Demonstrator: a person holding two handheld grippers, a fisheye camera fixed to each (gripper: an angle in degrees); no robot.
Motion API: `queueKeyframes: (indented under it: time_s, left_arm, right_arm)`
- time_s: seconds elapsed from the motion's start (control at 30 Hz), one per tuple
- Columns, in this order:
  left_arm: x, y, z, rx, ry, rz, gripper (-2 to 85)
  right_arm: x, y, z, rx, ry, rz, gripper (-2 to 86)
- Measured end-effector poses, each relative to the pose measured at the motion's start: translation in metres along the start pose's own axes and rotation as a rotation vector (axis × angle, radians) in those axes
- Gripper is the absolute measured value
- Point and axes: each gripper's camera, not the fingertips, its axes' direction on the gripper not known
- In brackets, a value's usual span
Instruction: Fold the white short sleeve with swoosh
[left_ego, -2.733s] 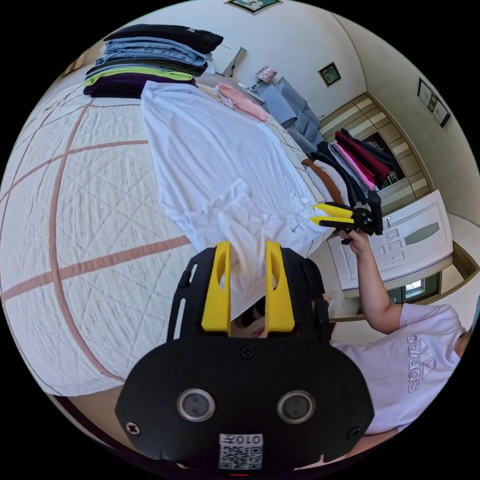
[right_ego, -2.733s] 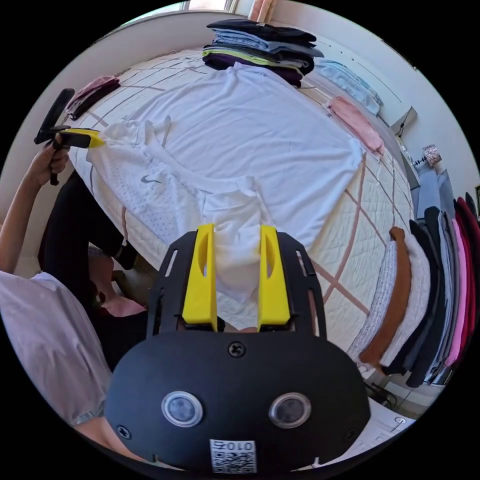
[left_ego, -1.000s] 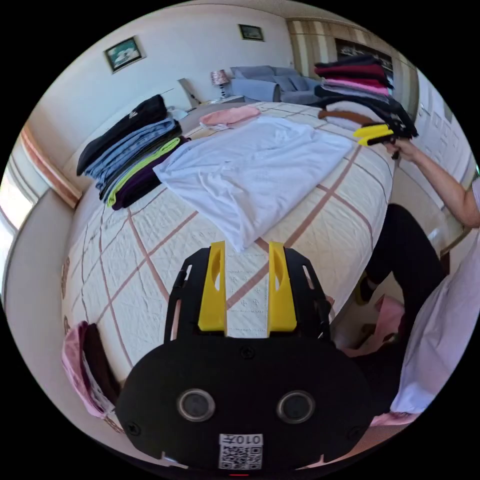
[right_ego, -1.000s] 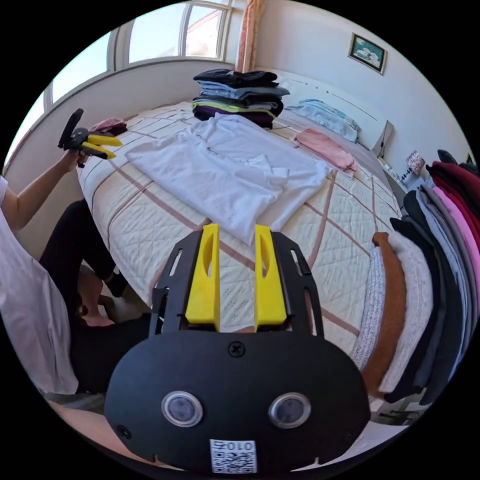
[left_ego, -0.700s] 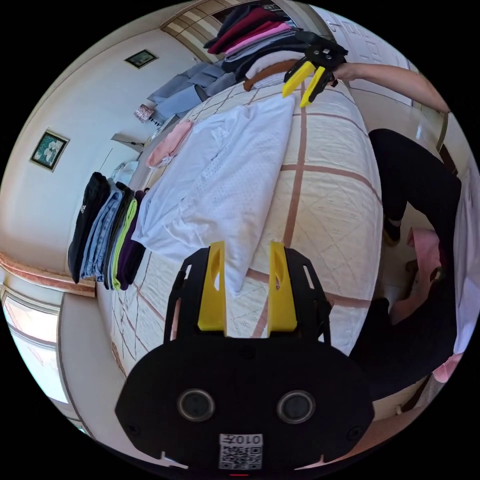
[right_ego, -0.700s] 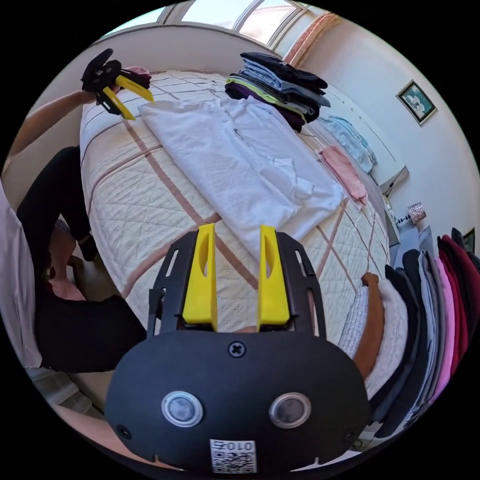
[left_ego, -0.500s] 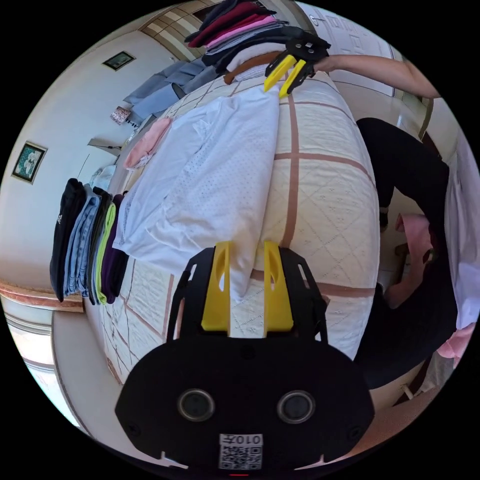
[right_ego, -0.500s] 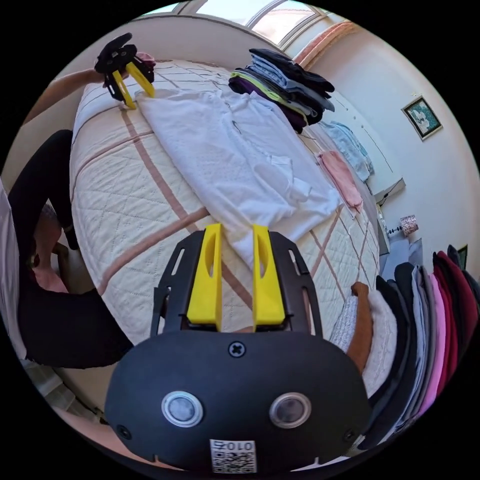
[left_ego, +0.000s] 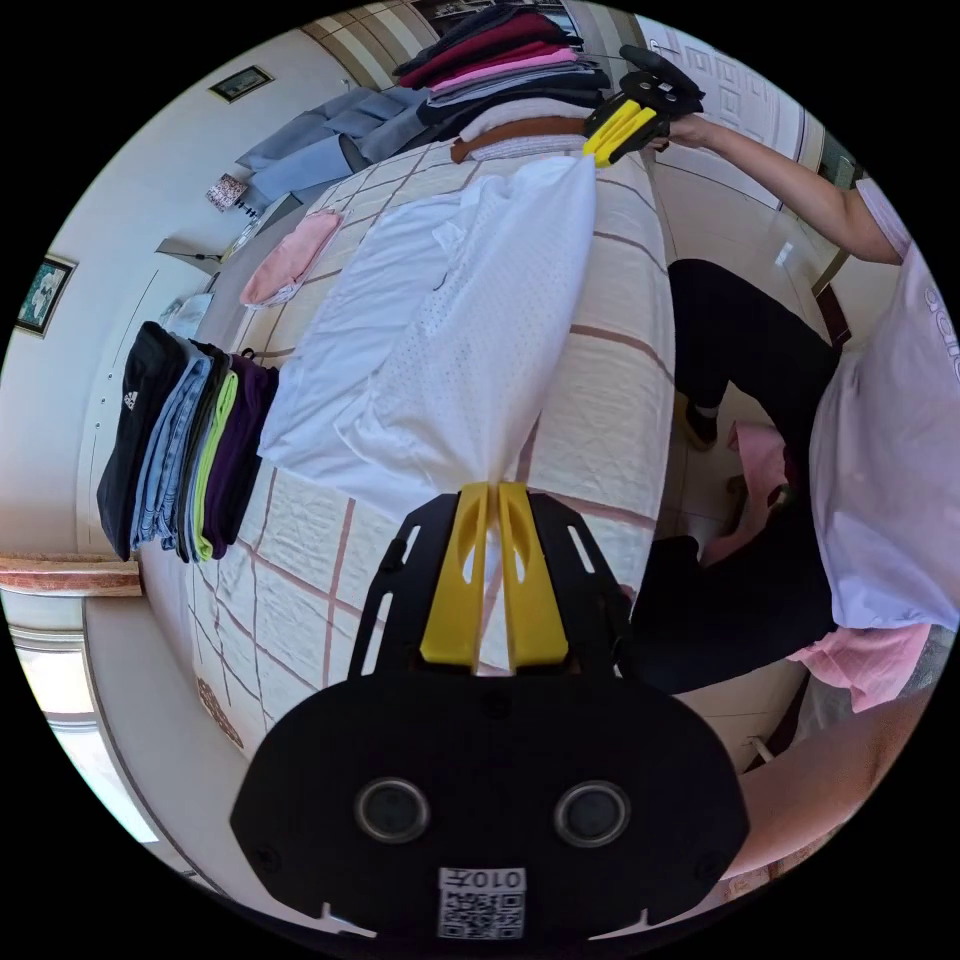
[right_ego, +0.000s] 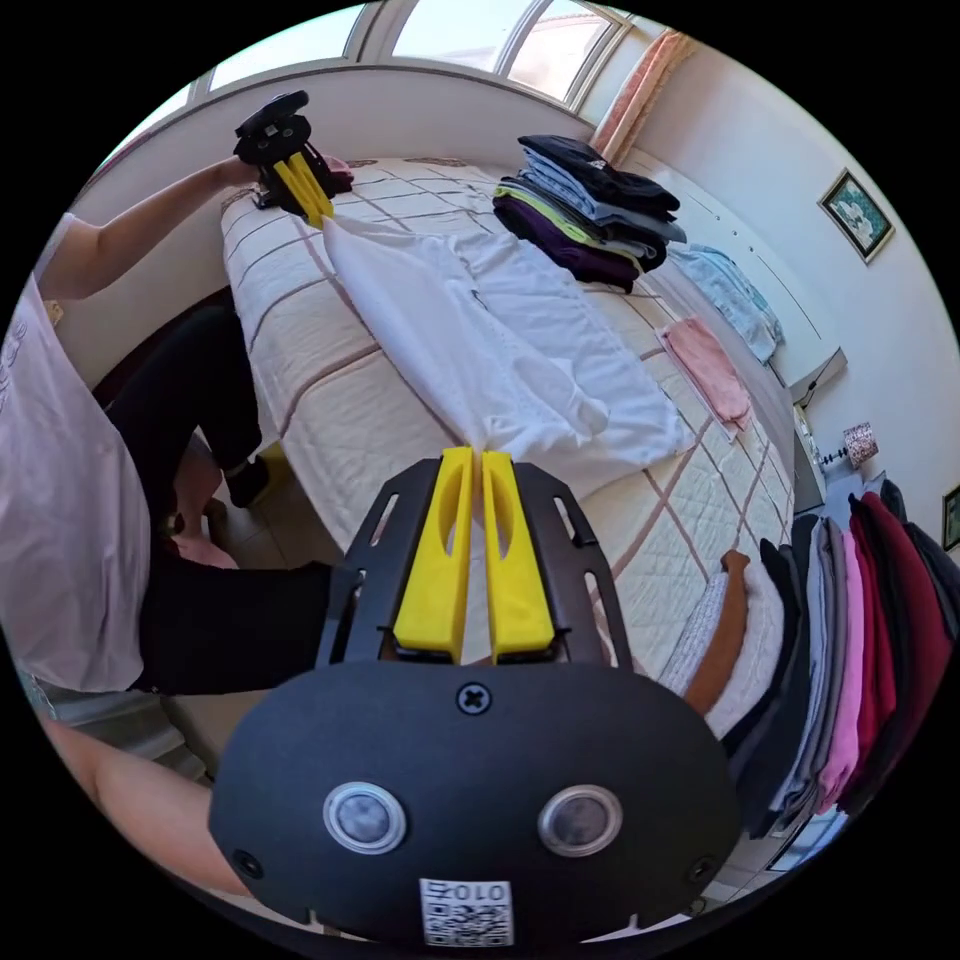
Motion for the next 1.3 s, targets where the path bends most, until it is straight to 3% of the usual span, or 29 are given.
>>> queueKeyframes:
  time_s: [0.17, 0.37, 0.5, 0.67, 0.8, 1.07, 1.17, 1.3]
  left_arm:
    - [0.072, 0.031, -0.01, -0.015, 0.01, -0.041, 0.6]
    - [0.109, 0.05, 0.027, 0.048, 0.025, -0.188, 2.5]
    - [0.084, 0.06, 0.02, 0.118, 0.279, -0.303, 4.3]
    - [0.021, 0.073, -0.047, 0.329, 0.188, -0.488, 4.9]
    - [-0.05, 0.022, -0.046, 0.264, 0.073, -0.471, 4.9]
    - [-0.106, -0.053, 0.018, 0.012, 0.213, -0.327, 3.6]
    - [-0.111, -0.052, 0.019, 0.019, 0.212, -0.335, 2.3]
    - [-0.127, -0.035, -0.003, 0.164, 0.281, -0.396, 0.9]
  right_arm:
    - [-0.079, 0.037, -0.007, -0.034, -0.036, 0.008, 3.8]
    - [-0.101, 0.067, 0.032, -0.034, -0.054, 0.175, 4.7]
    - [-0.09, 0.068, 0.019, -0.024, -0.152, 0.205, 7.1]
    - [-0.046, 0.055, -0.035, 0.203, -0.05, 0.348, 8.2]
    - [-0.009, 0.004, -0.023, 0.172, -0.038, 0.341, 8.6]
    - [0.021, -0.072, 0.034, -0.001, -0.107, 0.247, 8.0]
    - [0.02, -0.08, 0.046, -0.053, -0.101, 0.204, 6.1]
    - [0.024, -0.083, 0.042, -0.056, -0.078, 0.193, 3.9]
